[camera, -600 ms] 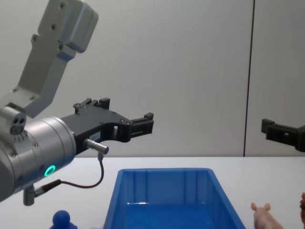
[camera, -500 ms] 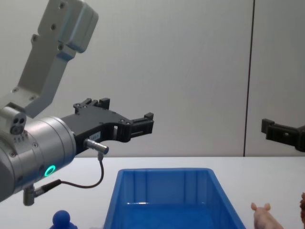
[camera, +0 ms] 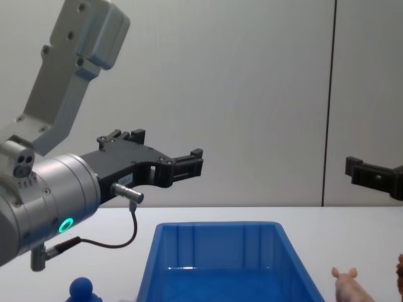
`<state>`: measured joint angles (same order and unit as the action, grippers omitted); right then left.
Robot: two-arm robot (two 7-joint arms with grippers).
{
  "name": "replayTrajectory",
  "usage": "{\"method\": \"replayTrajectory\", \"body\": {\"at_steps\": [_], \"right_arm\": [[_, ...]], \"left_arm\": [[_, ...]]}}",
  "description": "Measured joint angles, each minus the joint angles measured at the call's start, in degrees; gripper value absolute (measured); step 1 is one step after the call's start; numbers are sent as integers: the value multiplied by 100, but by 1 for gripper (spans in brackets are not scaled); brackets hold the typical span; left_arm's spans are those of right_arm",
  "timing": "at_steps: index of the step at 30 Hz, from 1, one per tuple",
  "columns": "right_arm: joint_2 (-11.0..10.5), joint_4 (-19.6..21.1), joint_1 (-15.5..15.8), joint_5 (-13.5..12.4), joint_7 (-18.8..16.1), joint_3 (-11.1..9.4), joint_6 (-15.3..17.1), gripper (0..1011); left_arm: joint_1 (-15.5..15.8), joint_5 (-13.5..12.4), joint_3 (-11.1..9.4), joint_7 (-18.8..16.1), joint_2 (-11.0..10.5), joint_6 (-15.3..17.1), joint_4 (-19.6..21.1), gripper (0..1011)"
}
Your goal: Pick up the two dolls from the table and place them into the box.
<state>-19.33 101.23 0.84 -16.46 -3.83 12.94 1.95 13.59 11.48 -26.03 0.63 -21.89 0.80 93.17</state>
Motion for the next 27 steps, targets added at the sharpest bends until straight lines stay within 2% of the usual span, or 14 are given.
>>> {"method": "replayTrajectory", "body": {"at_steps": [27], "right_arm": [[0,-1,0,0,0,0,0,1001]], "left_arm": [[0,0,0,0,0,0,0,1001]]}}
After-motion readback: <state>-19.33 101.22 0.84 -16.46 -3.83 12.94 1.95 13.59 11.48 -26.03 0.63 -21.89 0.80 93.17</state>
